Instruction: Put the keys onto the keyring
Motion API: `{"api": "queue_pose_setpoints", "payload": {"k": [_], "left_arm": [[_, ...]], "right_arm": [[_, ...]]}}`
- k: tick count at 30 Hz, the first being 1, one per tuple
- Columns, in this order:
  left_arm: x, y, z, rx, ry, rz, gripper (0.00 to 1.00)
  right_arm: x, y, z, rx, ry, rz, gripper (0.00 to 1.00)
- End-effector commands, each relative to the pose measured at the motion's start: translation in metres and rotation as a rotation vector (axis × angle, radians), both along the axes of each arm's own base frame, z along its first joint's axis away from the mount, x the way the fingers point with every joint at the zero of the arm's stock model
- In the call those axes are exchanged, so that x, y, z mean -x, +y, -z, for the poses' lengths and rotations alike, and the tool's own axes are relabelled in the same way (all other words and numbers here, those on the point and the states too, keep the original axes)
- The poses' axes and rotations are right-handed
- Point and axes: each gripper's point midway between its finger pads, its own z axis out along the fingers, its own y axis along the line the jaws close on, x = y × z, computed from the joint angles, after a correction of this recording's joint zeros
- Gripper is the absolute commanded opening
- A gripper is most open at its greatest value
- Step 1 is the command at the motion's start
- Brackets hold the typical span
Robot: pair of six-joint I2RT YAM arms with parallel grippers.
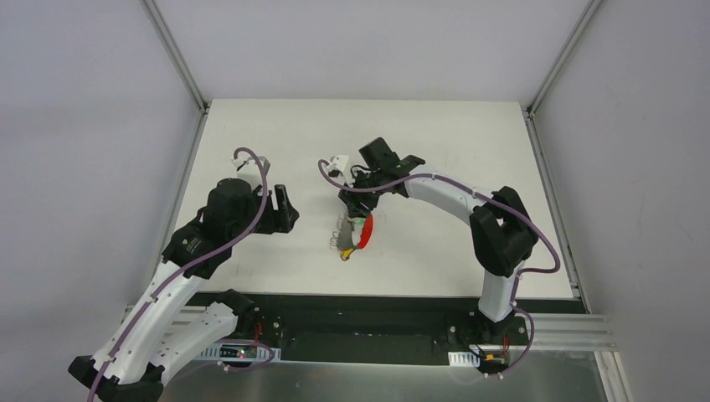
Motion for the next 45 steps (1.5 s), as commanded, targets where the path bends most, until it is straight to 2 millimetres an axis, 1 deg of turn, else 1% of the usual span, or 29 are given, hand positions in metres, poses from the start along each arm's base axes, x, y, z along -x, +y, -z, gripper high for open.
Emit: {"api": "queue_pose_setpoints", "payload": {"k": [1,3,5,6,7,10,11,13,14,16,18,21,24,25,26,30,34,39,45], "left_arm": [[-0.005,-0.020,0.012,0.019,0.061,0.103,0.65],[-0.008,-0.035,0.014,0.008,0.082,0.195,0.64],[-0.014,-0.046,0.015,-0.008,0.097,0.262,0.63],[-0.017,-0.055,0.019,-0.018,0.124,0.315,0.64],[-0.019,-0.060,0.016,-0.022,0.119,0.353,0.64],[-0.034,-0.073,0.034,-0.057,0.191,0.405,0.63],[-0.037,-0.079,0.038,-0.057,0.213,0.436,0.62],[-0.041,-0.089,0.051,-0.060,0.245,0.495,0.60],[-0.044,-0.093,0.055,-0.063,0.251,0.519,0.60],[-0.049,-0.099,0.064,-0.069,0.260,0.564,0.59],[-0.053,-0.106,0.071,-0.080,0.250,0.625,0.58],[-0.064,-0.111,0.078,-0.119,0.223,0.679,0.56],[-0.078,-0.119,0.087,-0.145,0.186,0.739,0.53],[-0.081,-0.123,0.091,-0.148,0.177,0.773,0.51],[-0.083,-0.126,0.101,-0.154,0.185,0.806,0.49],[-0.085,-0.128,0.127,-0.209,0.180,0.921,0.44],[-0.093,-0.129,0.137,-0.255,0.153,0.973,0.44],[-0.104,-0.124,0.156,-0.305,0.181,0.975,0.44],[-0.113,-0.118,0.171,-0.374,0.187,0.981,0.43]], "right_arm": [[0.013,-0.016,0.004,0.026,0.009,-0.034,0.54],[0.016,-0.022,-0.005,0.007,0.036,0.027,0.54],[0.024,-0.026,-0.018,-0.034,0.064,0.083,0.54],[0.029,-0.028,-0.025,-0.052,0.076,0.110,0.54],[0.033,-0.031,-0.032,-0.070,0.085,0.146,0.54],[0.048,-0.042,-0.053,-0.130,0.122,0.257,0.54],[0.055,-0.049,-0.067,-0.163,0.103,0.278,0.53],[0.068,-0.062,-0.080,-0.221,0.079,0.320,0.52],[0.074,-0.067,-0.087,-0.252,0.063,0.334,0.52],[0.079,-0.078,-0.104,-0.313,0.040,0.411,0.52],[0.092,-0.085,-0.123,-0.379,0.070,0.449,0.52],[0.117,-0.089,-0.146,-0.487,0.112,0.430,0.52],[0.139,-0.092,-0.161,-0.586,0.144,0.389,0.52],[0.146,-0.093,-0.165,-0.609,0.159,0.373,0.51],[0.151,-0.093,-0.166,-0.623,0.174,0.372,0.51],[0.164,-0.096,-0.167,-0.659,0.227,0.380,0.50],[0.176,-0.100,-0.169,-0.692,0.230,0.357,0.50],[0.181,-0.105,-0.164,-0.682,0.215,0.347,0.50],[0.182,-0.104,-0.158,-0.677,0.221,0.340,0.50]]}}
